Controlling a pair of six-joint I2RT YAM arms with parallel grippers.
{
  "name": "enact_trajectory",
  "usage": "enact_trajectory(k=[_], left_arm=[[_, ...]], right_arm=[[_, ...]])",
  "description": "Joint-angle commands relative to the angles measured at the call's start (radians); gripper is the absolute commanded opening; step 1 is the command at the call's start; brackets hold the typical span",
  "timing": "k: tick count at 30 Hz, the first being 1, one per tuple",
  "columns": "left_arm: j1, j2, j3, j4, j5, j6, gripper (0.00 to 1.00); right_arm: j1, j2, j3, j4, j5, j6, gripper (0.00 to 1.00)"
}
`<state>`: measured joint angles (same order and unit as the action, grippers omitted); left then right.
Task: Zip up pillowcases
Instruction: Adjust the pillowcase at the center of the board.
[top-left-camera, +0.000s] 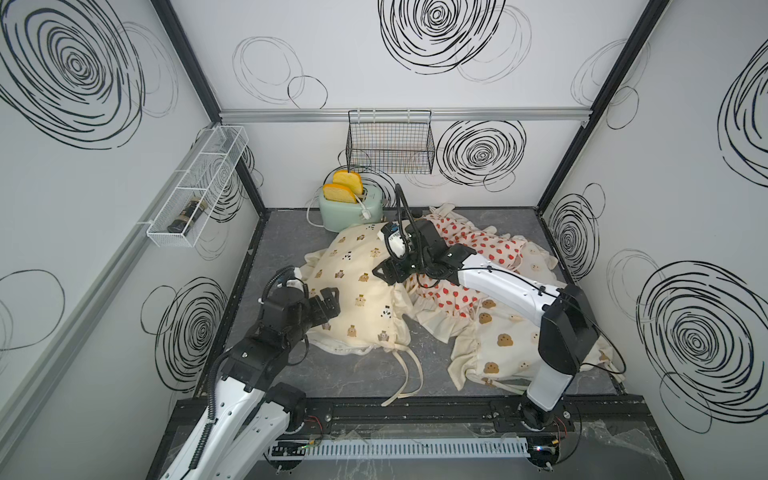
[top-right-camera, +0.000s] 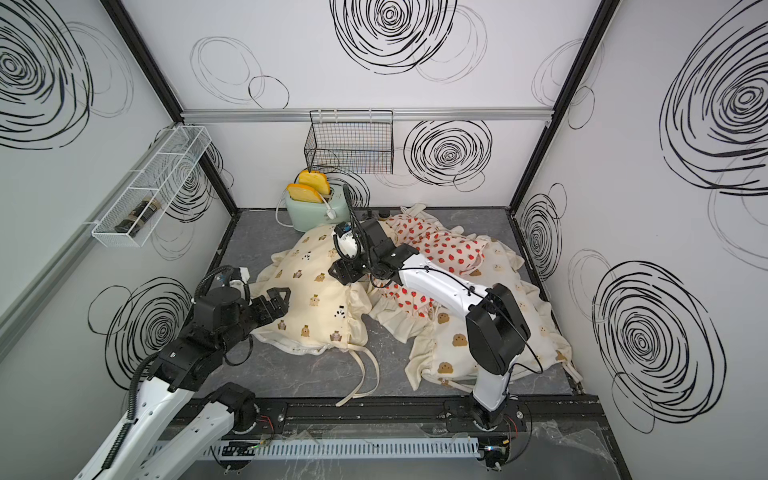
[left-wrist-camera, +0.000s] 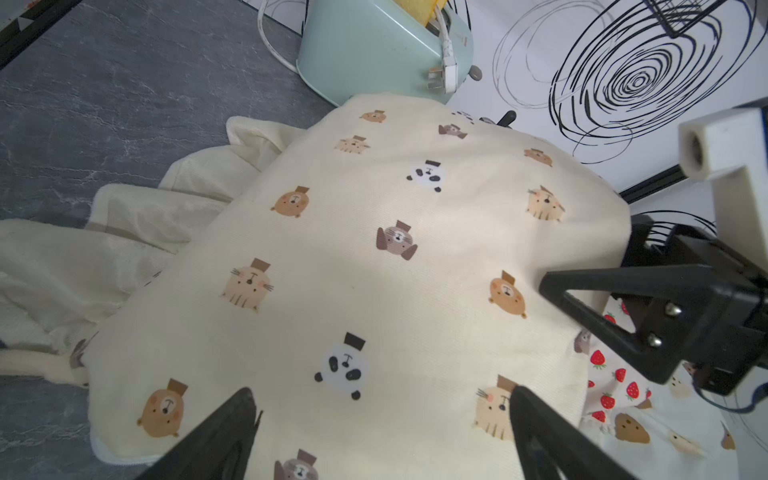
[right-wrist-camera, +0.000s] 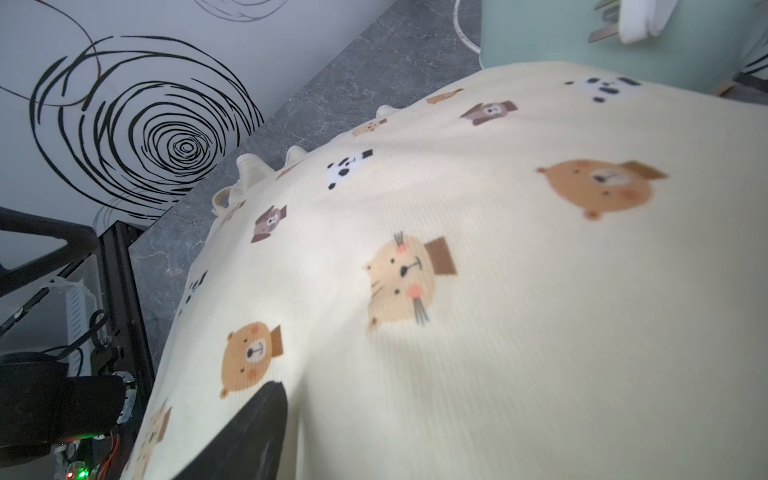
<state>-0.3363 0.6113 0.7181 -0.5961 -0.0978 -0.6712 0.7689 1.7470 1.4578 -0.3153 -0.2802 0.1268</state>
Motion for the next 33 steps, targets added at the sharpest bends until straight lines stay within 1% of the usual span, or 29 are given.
enact_trajectory(k=[1, 5, 7, 9, 11, 13, 15, 17, 20, 23, 25, 28, 33], left_arm=[[-0.008, -0.013, -0.003, 0.038, -0.047, -0.003, 0.97], [-0.011, -0.023, -0.009, 0.013, -0.056, 0.008, 0.97], [-0.016, -0.04, -0.02, 0.013, -0.055, 0.008, 0.97], [-0.022, -0.051, -0.026, 0.009, -0.056, 0.006, 0.97], [-0.033, -0.056, -0.025, 0.005, -0.052, -0.002, 0.97], [-0.046, -0.058, -0.02, 0.001, -0.049, -0.015, 0.97], [-0.064, -0.058, -0.023, 0.001, -0.053, -0.029, 0.97], [-0.077, -0.054, -0.026, -0.005, -0.063, -0.048, 0.97], [-0.09, -0.06, -0.029, -0.008, -0.068, -0.068, 0.97], [-0.097, -0.081, -0.025, -0.022, -0.082, -0.089, 0.96], [-0.097, -0.092, -0.028, -0.029, -0.086, -0.092, 0.96], [-0.097, -0.09, -0.022, -0.048, -0.079, -0.096, 0.96], [-0.098, -0.09, -0.016, -0.054, -0.067, -0.088, 0.96]], right_arm=[[0.011, -0.082, 0.007, -0.092, 0.11, -0.013, 0.82], [0.058, -0.184, -0.087, -0.118, 0.227, -0.028, 0.88], [0.087, -0.235, -0.132, -0.134, 0.259, -0.008, 0.91], [0.147, -0.298, -0.198, -0.116, 0.305, -0.007, 0.94], [0.237, -0.349, -0.262, -0.102, 0.378, -0.007, 0.97], [0.319, -0.383, -0.317, -0.091, 0.442, 0.027, 0.98], [0.411, -0.416, -0.403, -0.039, 0.519, 0.033, 0.99], [0.476, -0.435, -0.479, 0.027, 0.511, 0.06, 0.99], [0.572, -0.406, -0.547, 0.078, 0.566, 0.072, 0.98], [0.63, -0.339, -0.567, 0.088, 0.595, 0.094, 0.96], [0.644, -0.281, -0.552, 0.064, 0.613, 0.159, 0.94], [0.666, -0.204, -0.542, 0.04, 0.659, 0.181, 0.91], [0.646, -0.183, -0.601, 0.103, 0.668, 0.188, 0.83]])
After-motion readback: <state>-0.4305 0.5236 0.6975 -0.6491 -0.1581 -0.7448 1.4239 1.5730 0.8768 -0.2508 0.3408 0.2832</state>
